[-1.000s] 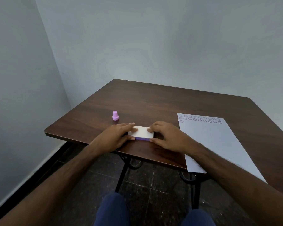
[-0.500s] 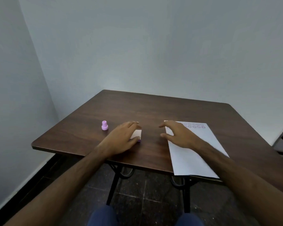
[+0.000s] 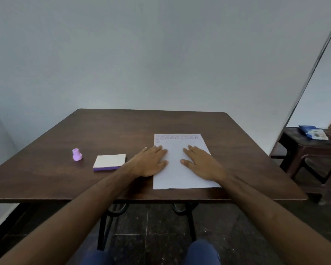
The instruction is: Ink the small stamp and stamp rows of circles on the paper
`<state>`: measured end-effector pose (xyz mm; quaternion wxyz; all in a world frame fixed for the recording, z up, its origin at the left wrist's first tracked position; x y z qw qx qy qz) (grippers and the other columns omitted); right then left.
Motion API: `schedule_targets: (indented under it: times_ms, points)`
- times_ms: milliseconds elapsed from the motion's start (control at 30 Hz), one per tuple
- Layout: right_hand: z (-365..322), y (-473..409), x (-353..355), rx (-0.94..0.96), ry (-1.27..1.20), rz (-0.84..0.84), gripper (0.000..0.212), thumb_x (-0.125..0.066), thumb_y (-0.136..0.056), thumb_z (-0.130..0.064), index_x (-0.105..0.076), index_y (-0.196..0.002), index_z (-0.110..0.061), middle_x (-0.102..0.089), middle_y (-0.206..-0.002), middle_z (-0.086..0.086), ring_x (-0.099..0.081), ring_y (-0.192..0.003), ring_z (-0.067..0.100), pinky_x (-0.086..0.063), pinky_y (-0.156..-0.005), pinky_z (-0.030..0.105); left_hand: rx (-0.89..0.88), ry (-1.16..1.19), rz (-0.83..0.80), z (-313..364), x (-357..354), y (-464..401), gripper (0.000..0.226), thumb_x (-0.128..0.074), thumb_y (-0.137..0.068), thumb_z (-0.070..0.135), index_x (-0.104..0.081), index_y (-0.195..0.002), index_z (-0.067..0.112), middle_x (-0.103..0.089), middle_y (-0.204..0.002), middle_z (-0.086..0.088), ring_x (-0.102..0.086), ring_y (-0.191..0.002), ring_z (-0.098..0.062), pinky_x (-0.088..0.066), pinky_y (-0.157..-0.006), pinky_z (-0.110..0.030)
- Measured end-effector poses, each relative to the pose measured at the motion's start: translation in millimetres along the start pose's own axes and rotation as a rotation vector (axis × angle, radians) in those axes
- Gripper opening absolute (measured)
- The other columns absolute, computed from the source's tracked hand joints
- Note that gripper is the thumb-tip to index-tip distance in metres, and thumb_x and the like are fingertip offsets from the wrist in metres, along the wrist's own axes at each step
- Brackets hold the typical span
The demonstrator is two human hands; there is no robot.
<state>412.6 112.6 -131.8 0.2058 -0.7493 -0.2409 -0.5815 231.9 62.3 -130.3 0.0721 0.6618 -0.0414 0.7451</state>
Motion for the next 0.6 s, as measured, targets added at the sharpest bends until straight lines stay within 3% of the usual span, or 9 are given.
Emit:
schedule_targets:
  times_ms: [367,600]
  points:
    - [8.2,-133.9,-11.2,-0.004,0.052,0.046,0.071,-0.024,-0.099,-0.06,-0.016,-0.157,-0.021,-0.011,-0.166,0.005,-0.008,-0.153,0.023,-0.01,-0.124,0.043,0.041,0.004,-0.043,-86.9,10.2,-96.9,0.061,-0.024,-0.104,0.045,-0.011,-0.158,0.02,-0.005,-0.168,-0.008,-0.004,-0.155,-0.022,-0.005,-0.122,-0.045]
    - [-8.2,-126.1,21.9,-0.074,-0.005,-0.13,0.076,-0.029,-0.099,-0.059,-0.006,-0.158,-0.016,-0.004,-0.167,0.008,-0.005,-0.154,0.026,-0.01,-0.125,0.044,0.125,-0.008,-0.124,-75.2,35.3,-88.1,0.067,-0.031,-0.103,0.04,-0.004,-0.159,0.013,0.0,-0.168,-0.01,0.001,-0.155,-0.025,-0.002,-0.124,-0.05]
Point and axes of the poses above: each hand's wrist, its own y-axis away from the middle knuckle, its own x-axis out of the back of the hand, z = x × y, the point moved 7 cm from there along -y, towards the middle knuckle
